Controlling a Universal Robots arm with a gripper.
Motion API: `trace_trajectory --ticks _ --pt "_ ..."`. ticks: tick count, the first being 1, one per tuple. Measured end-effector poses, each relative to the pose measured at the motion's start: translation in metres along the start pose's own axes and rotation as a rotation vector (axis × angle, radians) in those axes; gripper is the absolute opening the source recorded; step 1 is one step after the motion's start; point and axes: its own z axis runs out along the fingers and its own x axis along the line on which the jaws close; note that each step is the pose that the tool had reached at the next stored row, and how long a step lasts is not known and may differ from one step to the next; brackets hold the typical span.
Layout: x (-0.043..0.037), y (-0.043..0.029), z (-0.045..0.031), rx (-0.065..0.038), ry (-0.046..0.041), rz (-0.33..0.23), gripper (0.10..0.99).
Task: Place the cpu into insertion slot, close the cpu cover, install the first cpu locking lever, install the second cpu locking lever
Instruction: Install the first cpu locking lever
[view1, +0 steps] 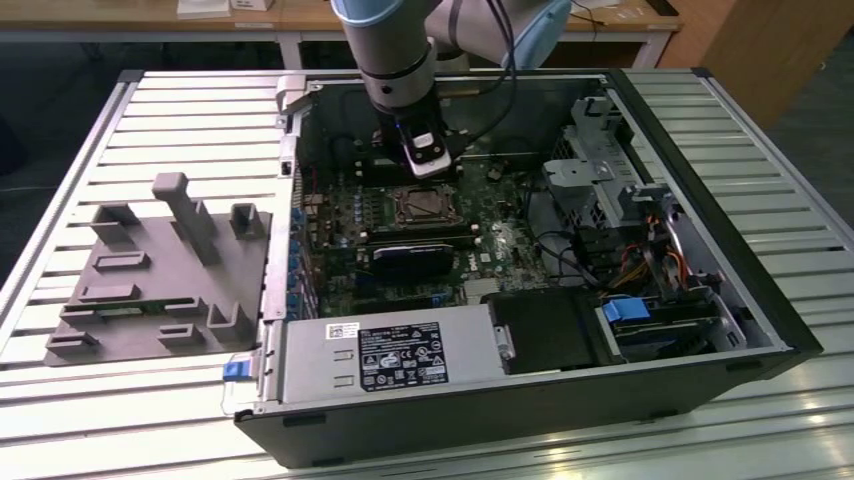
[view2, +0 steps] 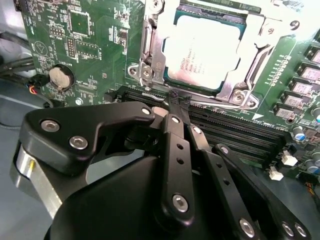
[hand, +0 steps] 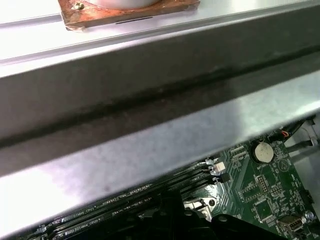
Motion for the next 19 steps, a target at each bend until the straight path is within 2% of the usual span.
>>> trace_trajectory --ticks 6,14,19 --pt "-0.0003 0.0003 -0.0012 0.0 0.0005 -0.003 0.106" --pt "0.0003 0.0014 -0.0007 0.009 -0.0013 -0.007 0.106" --pt "0.0007 0.0021 0.0 0.007 0.0018 -0.02 0.106"
